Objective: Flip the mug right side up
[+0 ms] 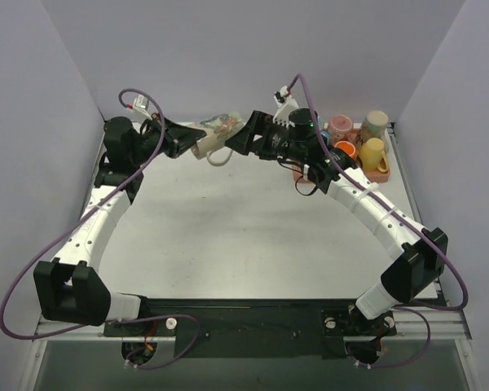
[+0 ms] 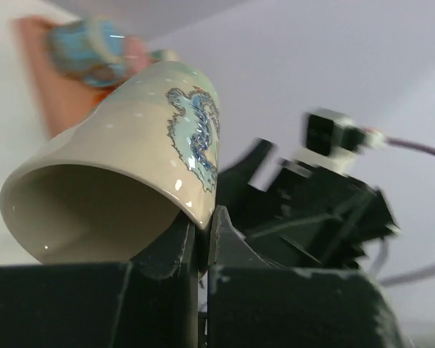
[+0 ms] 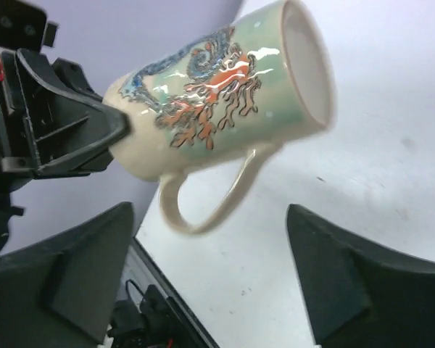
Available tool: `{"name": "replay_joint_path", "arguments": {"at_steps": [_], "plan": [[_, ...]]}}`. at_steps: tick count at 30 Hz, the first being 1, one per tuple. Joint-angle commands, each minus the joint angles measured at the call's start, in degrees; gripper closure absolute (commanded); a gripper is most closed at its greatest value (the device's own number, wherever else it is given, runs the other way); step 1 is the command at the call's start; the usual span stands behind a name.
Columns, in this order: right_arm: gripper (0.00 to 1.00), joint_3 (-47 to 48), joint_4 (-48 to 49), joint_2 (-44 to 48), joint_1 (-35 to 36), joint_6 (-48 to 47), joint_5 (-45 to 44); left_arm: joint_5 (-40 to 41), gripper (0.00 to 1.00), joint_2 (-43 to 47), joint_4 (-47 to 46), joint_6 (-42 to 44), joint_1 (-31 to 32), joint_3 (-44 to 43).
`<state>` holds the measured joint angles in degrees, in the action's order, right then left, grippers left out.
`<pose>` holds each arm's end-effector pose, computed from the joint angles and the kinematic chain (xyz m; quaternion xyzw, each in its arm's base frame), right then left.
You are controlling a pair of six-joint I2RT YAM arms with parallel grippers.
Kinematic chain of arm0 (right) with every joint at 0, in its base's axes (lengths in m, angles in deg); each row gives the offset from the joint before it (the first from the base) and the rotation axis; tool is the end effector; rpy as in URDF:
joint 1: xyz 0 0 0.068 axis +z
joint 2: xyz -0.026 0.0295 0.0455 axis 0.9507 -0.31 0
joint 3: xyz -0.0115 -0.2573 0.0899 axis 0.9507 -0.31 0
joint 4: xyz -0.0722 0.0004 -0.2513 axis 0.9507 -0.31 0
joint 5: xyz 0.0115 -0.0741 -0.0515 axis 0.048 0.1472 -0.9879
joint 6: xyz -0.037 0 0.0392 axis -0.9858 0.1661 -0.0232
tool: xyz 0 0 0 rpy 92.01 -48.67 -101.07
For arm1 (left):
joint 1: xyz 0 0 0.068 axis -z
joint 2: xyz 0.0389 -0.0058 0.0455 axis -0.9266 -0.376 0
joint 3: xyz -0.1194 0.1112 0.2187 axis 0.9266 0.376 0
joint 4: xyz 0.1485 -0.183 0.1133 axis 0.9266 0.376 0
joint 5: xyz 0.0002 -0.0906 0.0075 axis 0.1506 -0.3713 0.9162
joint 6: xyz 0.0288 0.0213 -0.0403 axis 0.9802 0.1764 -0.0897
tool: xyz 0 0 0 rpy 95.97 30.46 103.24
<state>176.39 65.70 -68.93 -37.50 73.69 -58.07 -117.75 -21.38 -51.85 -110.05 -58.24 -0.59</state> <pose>0.2952 0.2195 0.4357 -0.1053 0.6873 0.5431 0.4708 0.3047 -0.0755 0.4101 -0.1066 0.6631 -0.6399 0.3735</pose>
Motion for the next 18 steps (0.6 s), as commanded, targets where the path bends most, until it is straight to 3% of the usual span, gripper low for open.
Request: {"name": "replay_joint_path", "arguments": {"at_steps": [1,5,9,14,18], "plan": [[0.11,-4.45,-6.51,1.73,-3.05,-8.65,-9.51,16.93,1.00,-0.74,32.32,28.11,-4.84,-1.57],[0.08,-8.41,-13.64,4.89,-4.72,-16.57,-17.79,29.59,1.00,-5.04,47.36,58.78,-4.49,-6.58],[0.07,-11.49,-17.70,7.18,-7.79,-20.27,-20.95,44.61,1.00,-14.17,62.23,80.61,-4.57,-12.39],[0.07,-15.28,-17.88,10.43,-10.62,-21.41,-22.54,57.81,1.00,-18.50,65.23,93.85,-5.54,-11.70],[0.06,-16.07,-18.75,12.54,-11.84,-23.78,-24.63,58.53,1.00,-18.06,64.70,99.30,-5.63,-11.52]]}}
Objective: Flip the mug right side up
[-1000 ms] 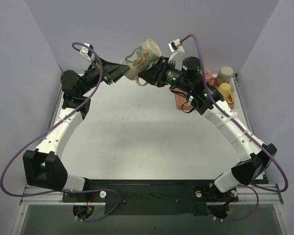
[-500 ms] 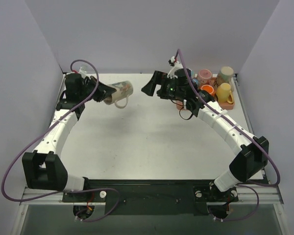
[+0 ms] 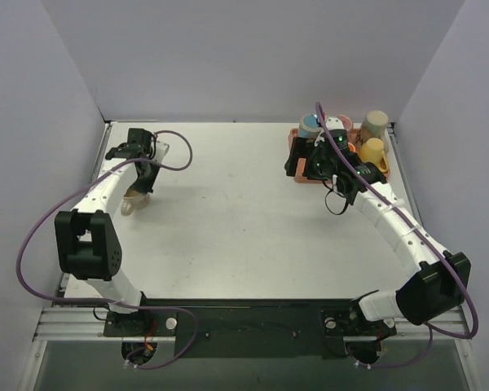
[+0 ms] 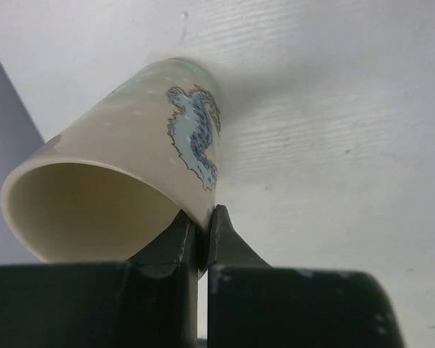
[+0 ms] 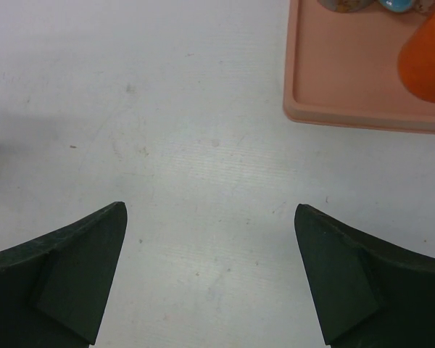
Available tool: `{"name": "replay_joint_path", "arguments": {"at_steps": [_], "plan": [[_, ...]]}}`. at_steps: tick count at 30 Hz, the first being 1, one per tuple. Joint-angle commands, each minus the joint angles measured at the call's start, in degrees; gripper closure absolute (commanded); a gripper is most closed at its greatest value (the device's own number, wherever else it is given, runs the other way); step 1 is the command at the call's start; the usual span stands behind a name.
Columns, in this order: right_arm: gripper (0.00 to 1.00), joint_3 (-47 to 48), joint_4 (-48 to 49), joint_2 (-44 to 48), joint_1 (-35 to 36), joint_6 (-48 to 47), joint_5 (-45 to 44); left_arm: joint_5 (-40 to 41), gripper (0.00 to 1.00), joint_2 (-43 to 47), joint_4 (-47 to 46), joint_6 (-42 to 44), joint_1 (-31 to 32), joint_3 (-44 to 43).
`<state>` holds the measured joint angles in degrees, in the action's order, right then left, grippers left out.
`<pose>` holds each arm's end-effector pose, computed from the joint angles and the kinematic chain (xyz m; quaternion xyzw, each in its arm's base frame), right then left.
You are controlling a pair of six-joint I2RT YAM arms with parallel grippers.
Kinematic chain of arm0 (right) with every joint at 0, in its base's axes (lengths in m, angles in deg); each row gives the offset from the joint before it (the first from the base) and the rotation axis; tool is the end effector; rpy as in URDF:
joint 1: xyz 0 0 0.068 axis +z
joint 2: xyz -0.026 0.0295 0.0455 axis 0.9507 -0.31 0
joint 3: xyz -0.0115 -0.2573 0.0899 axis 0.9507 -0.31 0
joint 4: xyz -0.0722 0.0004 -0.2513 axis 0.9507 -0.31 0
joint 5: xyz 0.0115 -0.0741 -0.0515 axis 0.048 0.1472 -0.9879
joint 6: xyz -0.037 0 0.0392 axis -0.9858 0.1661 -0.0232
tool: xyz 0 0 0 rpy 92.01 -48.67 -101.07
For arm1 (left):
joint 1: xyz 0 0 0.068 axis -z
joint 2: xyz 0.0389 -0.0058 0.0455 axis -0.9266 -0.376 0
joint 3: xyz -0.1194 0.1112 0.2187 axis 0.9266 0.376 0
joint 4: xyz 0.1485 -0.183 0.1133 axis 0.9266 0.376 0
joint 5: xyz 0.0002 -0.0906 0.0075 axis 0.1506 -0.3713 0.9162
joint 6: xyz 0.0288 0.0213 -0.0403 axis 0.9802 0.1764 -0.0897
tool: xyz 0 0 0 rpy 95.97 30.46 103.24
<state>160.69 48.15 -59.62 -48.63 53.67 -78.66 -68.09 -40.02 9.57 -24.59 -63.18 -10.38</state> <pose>0.2974 0.1300 0.3589 -0.0289 0.8278 0.2303 0.5108 0.3484 -0.0233 0.2660 0.1206 0.9617 0.0902 0.2290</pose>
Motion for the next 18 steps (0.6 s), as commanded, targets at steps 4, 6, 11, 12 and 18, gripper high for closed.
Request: {"name": "replay_joint_path", "arguments": {"at_steps": [4,6,11,12,18], "plan": [[0.05,-0.47,-2.44,3.15,-4.66,-7.09,-3.55,3.01,1.00,-5.81,9.86,18.33,-2.97,-6.97],[0.05,-0.12,-2.52,2.28,-9.22,-9.20,0.65,-6.66,1.00,-9.59,16.45,19.55,-6.73,-12.67],[0.07,1.99,-2.53,-1.59,-19.52,-12.98,6.03,-14.85,1.00,-16.91,28.06,24.56,-9.04,-22.38],[0.08,2.08,-1.31,-2.99,-21.88,-13.34,7.18,-15.38,1.00,-17.26,28.25,26.49,-9.04,-22.47],[0.14,5.68,-0.68,-11.42,-28.66,-18.96,9.30,-17.67,0.93,-15.42,27.55,32.30,-9.48,-22.21]]}}
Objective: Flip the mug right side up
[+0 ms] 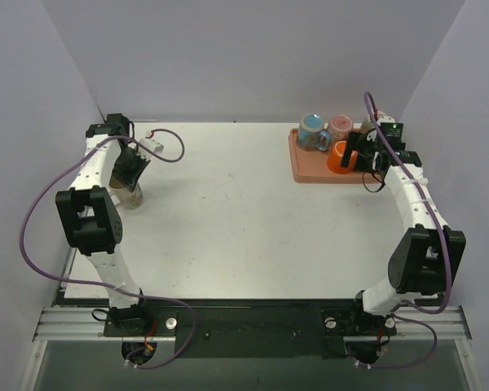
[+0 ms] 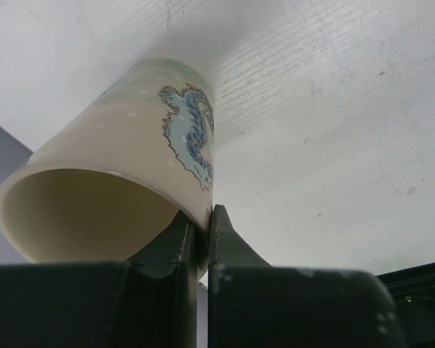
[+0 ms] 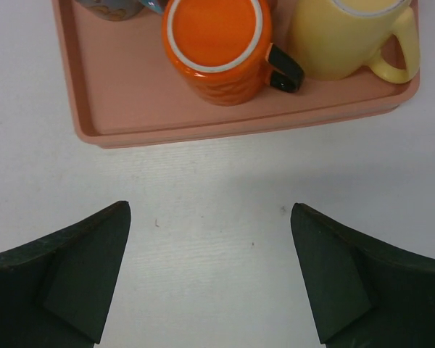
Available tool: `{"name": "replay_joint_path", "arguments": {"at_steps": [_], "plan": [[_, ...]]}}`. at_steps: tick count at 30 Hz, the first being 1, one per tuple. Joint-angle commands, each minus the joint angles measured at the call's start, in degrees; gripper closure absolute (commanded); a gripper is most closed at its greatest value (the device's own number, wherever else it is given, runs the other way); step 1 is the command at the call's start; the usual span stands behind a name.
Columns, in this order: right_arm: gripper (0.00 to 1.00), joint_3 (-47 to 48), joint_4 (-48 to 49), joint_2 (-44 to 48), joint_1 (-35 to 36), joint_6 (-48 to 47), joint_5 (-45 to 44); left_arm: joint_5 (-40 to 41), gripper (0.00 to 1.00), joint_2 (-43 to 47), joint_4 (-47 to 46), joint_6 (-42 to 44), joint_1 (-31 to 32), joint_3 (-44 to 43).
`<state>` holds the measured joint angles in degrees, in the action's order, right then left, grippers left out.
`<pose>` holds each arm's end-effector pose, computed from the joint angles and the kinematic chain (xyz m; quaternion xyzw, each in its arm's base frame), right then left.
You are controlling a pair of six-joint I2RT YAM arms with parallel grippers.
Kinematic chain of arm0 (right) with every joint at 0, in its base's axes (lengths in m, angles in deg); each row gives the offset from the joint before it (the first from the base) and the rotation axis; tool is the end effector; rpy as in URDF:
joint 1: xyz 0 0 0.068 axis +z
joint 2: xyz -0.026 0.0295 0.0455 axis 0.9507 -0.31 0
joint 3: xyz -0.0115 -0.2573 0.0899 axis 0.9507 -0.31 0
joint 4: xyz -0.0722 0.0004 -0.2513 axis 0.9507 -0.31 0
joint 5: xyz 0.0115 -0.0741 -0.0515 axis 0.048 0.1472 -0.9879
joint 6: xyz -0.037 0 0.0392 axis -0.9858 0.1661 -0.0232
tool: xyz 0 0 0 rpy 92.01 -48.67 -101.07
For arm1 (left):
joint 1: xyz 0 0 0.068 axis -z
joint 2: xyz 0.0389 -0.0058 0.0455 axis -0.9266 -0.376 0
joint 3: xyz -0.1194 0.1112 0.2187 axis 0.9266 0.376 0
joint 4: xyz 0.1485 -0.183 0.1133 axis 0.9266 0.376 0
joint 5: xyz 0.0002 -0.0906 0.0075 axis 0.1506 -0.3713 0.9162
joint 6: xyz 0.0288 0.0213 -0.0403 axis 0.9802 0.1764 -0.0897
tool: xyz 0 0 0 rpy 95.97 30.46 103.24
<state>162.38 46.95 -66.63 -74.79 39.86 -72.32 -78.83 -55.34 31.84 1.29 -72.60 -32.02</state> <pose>0.3522 -0.0120 0.3284 0.0358 0.8564 0.0880 0.5074 0.3878 0.0306 0.2669 0.2834 0.9539 0.0210 0.0967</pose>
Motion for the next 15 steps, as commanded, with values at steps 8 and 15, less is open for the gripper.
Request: {"name": "replay_joint_path", "arguments": {"at_steps": [8,15], "plan": [[0.30,11.03,0.08,-15.05,-6.02,-20.09,11.37,-9.40,0.43,6.57,4.39,11.95,-1.02,-2.59],[0.32,18.58,-2.20,-22.43,-7.52,-28.97,15.09,-10.10,0.39,12.29,5.18,14.16,-1.02,-5.21]]}}
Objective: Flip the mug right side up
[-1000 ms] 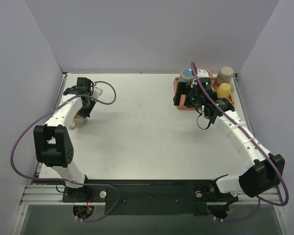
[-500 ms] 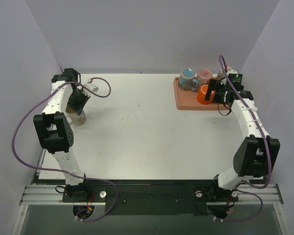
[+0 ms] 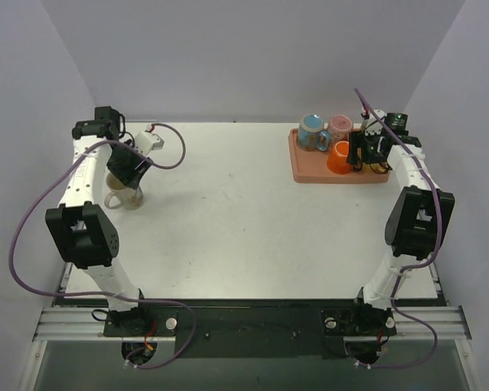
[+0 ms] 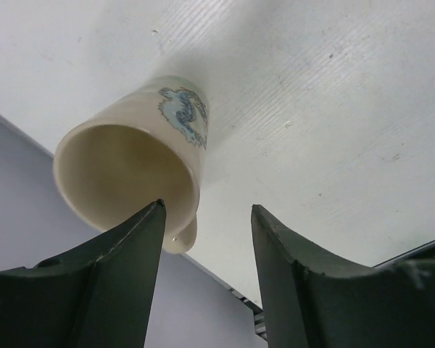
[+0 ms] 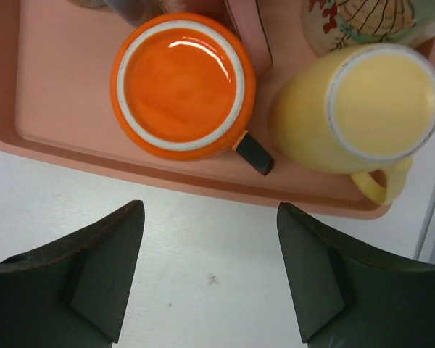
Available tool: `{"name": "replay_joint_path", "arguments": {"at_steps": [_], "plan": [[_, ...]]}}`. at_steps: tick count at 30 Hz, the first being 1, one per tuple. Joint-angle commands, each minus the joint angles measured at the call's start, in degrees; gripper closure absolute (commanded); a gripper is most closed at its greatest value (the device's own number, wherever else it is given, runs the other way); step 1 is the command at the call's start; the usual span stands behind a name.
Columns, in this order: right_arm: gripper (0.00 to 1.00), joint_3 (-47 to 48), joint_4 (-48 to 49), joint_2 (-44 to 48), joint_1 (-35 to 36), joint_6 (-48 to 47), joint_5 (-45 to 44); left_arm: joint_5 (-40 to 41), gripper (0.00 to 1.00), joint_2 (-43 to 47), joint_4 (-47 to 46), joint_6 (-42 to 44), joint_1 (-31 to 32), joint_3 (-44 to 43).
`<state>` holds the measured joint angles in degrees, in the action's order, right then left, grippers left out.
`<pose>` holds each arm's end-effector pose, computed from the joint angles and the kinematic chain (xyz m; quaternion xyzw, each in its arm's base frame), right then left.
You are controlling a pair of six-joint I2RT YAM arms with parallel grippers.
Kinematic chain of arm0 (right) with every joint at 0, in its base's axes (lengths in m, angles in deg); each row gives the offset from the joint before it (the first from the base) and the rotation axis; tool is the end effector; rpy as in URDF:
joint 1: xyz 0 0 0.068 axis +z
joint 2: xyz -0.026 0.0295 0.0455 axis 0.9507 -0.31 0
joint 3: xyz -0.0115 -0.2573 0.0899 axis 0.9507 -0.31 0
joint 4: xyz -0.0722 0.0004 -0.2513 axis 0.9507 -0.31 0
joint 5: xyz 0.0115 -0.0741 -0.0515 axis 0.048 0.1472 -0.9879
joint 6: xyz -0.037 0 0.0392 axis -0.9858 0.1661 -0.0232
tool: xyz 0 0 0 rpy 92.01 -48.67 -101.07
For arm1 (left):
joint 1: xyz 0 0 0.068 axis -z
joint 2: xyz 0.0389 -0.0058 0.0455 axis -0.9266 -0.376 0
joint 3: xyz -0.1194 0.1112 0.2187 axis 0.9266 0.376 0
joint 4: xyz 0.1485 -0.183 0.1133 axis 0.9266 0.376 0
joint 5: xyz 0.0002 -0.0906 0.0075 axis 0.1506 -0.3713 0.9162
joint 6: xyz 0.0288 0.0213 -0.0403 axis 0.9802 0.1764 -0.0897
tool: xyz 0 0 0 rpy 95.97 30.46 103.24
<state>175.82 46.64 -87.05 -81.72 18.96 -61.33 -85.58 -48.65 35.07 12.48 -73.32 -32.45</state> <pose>0.4308 -0.0619 0.2759 -0.1083 0.8731 0.0610 0.4715 0.3619 0.0289 0.3096 0.3746 0.9149 -0.0058 0.1502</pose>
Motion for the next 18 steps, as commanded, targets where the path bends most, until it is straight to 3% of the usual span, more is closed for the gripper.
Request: {"name": "replay_joint_path", "arguments": {"at_steps": [1,5,8,14,18], "plan": [[0.33,5.67,-2.24,-2.55,-0.59,-9.99,4.18,-4.83,0.39,6.31,2.12,2.97,-0.39,-5.40],[0.41,8.83,-5.41,-4.84,-0.59,-16.49,4.00,-12.29,0.39,11.49,0.38,1.13,0.57,-5.94],[0.54,10.77,-10.06,-6.68,-0.50,-22.92,4.27,-16.61,0.38,16.05,-2.87,-1.67,2.50,-3.65],[0.57,15.87,-14.02,-11.16,-0.41,-27.85,0.05,-25.84,0.36,20.55,-14.55,-9.57,4.62,2.06],[0.59,18.42,-15.25,-13.80,0.64,-31.36,-2.05,-27.17,0.36,19.50,-13.96,-10.91,4.71,1.10]]}}
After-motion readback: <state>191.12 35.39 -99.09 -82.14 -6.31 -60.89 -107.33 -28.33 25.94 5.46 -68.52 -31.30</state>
